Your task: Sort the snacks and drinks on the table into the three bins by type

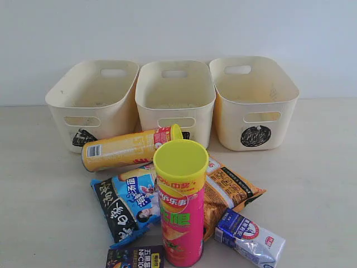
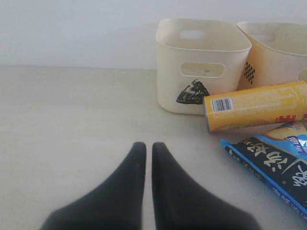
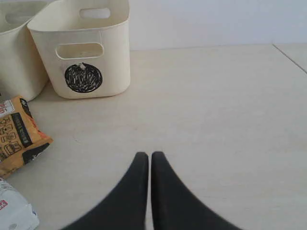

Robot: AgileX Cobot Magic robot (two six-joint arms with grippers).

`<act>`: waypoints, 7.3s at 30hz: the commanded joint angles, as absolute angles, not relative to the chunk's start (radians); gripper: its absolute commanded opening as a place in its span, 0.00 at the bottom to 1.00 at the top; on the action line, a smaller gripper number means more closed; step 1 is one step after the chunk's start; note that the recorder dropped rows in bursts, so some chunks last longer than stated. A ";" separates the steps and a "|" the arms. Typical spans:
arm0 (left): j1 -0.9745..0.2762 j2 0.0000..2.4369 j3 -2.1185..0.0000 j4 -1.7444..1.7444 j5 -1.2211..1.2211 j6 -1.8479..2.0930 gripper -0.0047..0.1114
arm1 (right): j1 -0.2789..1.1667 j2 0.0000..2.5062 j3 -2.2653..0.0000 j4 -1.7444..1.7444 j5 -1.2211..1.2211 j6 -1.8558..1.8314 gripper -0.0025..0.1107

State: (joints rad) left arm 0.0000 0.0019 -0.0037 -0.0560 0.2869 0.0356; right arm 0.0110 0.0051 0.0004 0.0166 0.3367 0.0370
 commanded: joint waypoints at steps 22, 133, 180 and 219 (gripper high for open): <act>0.060 0.000 0.000 -0.055 0.288 0.031 0.07 | 0.005 0.000 0.000 -0.051 0.288 -0.087 0.02; 0.060 0.000 0.000 -0.055 0.280 0.031 0.07 | 0.869 1.417 -0.774 0.690 0.071 -0.531 0.02; 0.060 0.000 0.000 -0.055 0.281 0.031 0.07 | 0.797 2.313 -1.956 0.671 -0.260 -0.641 0.73; 0.060 0.000 0.000 -0.055 0.283 0.031 0.07 | 0.668 1.638 -1.508 0.314 1.168 -0.418 0.02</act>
State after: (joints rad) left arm 0.0567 0.0019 -0.0037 -0.0560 0.2851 0.0356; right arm 0.6708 1.6827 -1.5739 0.3501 1.1763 -0.4243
